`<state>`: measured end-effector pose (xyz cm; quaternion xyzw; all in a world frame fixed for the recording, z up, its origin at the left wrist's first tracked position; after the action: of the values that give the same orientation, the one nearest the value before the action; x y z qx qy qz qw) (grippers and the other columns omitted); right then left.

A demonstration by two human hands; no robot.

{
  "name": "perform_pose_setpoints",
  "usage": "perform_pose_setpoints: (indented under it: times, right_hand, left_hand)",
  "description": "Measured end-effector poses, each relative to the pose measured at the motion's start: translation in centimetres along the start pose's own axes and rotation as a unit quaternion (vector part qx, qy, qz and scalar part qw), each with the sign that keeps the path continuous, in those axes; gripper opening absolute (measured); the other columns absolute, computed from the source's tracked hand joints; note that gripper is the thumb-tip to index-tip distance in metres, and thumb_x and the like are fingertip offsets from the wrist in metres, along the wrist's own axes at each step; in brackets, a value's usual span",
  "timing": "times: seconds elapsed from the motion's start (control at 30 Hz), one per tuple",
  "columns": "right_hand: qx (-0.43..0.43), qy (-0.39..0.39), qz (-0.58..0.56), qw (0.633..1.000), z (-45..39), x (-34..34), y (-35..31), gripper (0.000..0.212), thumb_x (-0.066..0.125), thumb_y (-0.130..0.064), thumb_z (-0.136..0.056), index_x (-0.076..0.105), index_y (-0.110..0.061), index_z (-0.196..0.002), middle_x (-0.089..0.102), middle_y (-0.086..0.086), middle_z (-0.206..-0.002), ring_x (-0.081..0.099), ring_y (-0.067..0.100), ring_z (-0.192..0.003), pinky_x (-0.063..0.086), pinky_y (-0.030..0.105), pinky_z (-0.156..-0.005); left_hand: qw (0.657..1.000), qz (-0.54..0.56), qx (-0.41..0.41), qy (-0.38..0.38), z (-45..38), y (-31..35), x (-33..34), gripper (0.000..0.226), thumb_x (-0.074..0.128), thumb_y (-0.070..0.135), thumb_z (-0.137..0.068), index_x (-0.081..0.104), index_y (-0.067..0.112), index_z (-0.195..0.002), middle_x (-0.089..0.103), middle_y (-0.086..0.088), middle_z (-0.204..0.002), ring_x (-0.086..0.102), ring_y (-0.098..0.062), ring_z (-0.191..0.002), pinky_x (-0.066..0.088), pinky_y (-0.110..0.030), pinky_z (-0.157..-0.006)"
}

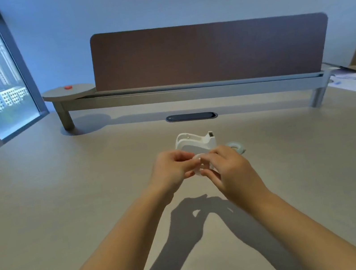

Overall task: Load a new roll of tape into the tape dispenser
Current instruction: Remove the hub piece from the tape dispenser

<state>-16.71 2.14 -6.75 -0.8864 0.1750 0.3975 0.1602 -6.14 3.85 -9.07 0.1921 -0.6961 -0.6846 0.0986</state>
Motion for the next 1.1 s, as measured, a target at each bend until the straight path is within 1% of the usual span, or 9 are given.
perform_pose_setpoints:
  times: [0.23,0.33,0.43,0.57,0.67,0.83,0.9,1.0,1.1]
  right_hand:
    - [0.025,0.012,-0.011,1.000,0.2,0.2,0.7,0.022,0.053,-0.024,-0.076,0.063,-0.008,-0.087,0.068,0.012,-0.076,0.065,0.024,-0.067,0.051,0.023,-0.056]
    - [0.032,0.015,-0.033,0.999,0.2,1.2,1.7,0.031,0.042,-0.028,-0.077,0.061,-0.005,-0.084,0.066,0.014,-0.074,0.063,0.027,-0.064,0.040,0.024,-0.069]
    - [0.044,-0.006,-0.036,0.998,-0.1,2.4,2.5,0.021,0.053,-0.023,-0.076,0.061,-0.004,-0.081,0.067,0.015,-0.073,0.063,0.026,-0.062,0.040,0.015,-0.055]
    - [0.042,-0.032,-0.072,0.996,-0.3,3.7,3.7,0.019,0.055,-0.016,-0.078,0.059,0.001,-0.087,0.065,0.021,-0.084,0.061,0.032,-0.072,0.036,0.018,-0.061]
    - [0.053,-0.022,-0.112,0.992,0.0,4.2,5.0,0.019,0.057,-0.013,-0.084,0.057,0.002,-0.095,0.063,0.021,-0.097,0.058,0.031,-0.083,0.030,0.013,-0.061]
    - [0.091,-0.002,-0.127,0.988,0.5,5.4,6.8,0.026,0.051,-0.022,-0.078,0.059,-0.002,-0.094,0.065,0.018,-0.092,0.055,0.019,-0.078,0.032,0.005,-0.067]
    - [0.094,-0.012,-0.125,0.988,0.8,6.1,6.9,0.026,0.053,-0.021,-0.078,0.060,-0.003,-0.094,0.067,0.019,-0.093,0.061,0.023,-0.080,0.039,0.010,-0.071]
    - [0.075,-0.023,-0.108,0.991,1.0,6.8,6.6,0.023,0.054,-0.018,-0.077,0.060,-0.002,-0.093,0.069,0.019,-0.091,0.066,0.028,-0.079,0.046,0.022,-0.070]
    - [0.071,-0.026,-0.101,0.992,0.8,7.1,6.7,0.022,0.055,-0.018,-0.076,0.060,-0.003,-0.092,0.069,0.019,-0.089,0.065,0.028,-0.078,0.046,0.023,-0.069]
  left_hand:
    - [0.997,-0.036,0.040,0.052,0.2,0.3,0.4,0.008,0.059,0.011,-0.079,0.066,0.007,-0.078,0.060,-0.002,-0.070,0.055,-0.012,-0.068,0.043,-0.019,-0.060]
    - [0.996,-0.060,0.035,0.064,-0.7,-0.4,0.7,0.009,0.058,0.011,-0.080,0.063,0.009,-0.072,0.059,-0.003,-0.067,0.053,-0.013,-0.066,0.041,-0.021,-0.059]
    - [0.993,-0.086,0.028,0.074,-1.7,-1.2,0.8,0.010,0.057,0.010,-0.080,0.063,0.008,-0.072,0.058,-0.003,-0.065,0.052,-0.013,-0.063,0.042,-0.022,-0.059]
    - [0.989,-0.127,0.028,0.071,-3.0,-2.0,1.2,0.017,0.057,0.011,-0.080,0.059,0.015,-0.064,0.058,-0.005,-0.067,0.054,-0.018,-0.068,0.047,-0.031,-0.068]
    - [0.988,-0.141,0.030,0.055,-3.8,-2.4,1.6,0.009,0.059,0.012,-0.079,0.061,0.010,-0.070,0.059,-0.006,-0.069,0.056,-0.021,-0.072,0.049,-0.034,-0.072]
    - [0.997,-0.061,-0.037,0.013,-5.2,-4.1,2.6,0.017,0.061,0.017,-0.079,0.059,0.004,-0.090,0.059,-0.005,-0.077,0.058,-0.016,-0.074,0.049,-0.018,-0.063]
    - [0.996,-0.061,-0.071,0.011,-5.4,-5.0,2.7,0.026,0.058,0.024,-0.081,0.061,0.001,-0.092,0.061,-0.006,-0.077,0.058,-0.013,-0.070,0.049,-0.016,-0.061]
    - [0.992,-0.078,-0.098,-0.018,-5.6,-6.2,2.9,0.037,0.056,0.030,-0.081,0.061,-0.006,-0.091,0.058,-0.011,-0.072,0.053,-0.013,-0.058,0.049,-0.023,-0.064]
    - [0.992,-0.092,-0.083,-0.015,-5.7,-6.4,2.8,0.038,0.057,0.031,-0.080,0.062,-0.006,-0.088,0.058,-0.010,-0.068,0.053,-0.014,-0.056,0.050,-0.025,-0.063]
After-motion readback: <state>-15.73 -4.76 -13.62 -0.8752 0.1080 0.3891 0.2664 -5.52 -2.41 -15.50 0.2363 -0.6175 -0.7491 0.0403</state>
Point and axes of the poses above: each hand's wrist, its own z-axis away from the middle knuckle, its own x-axis out of the palm, y = z × x, the point moved 7 cm from there along -z, towards the middle knuckle
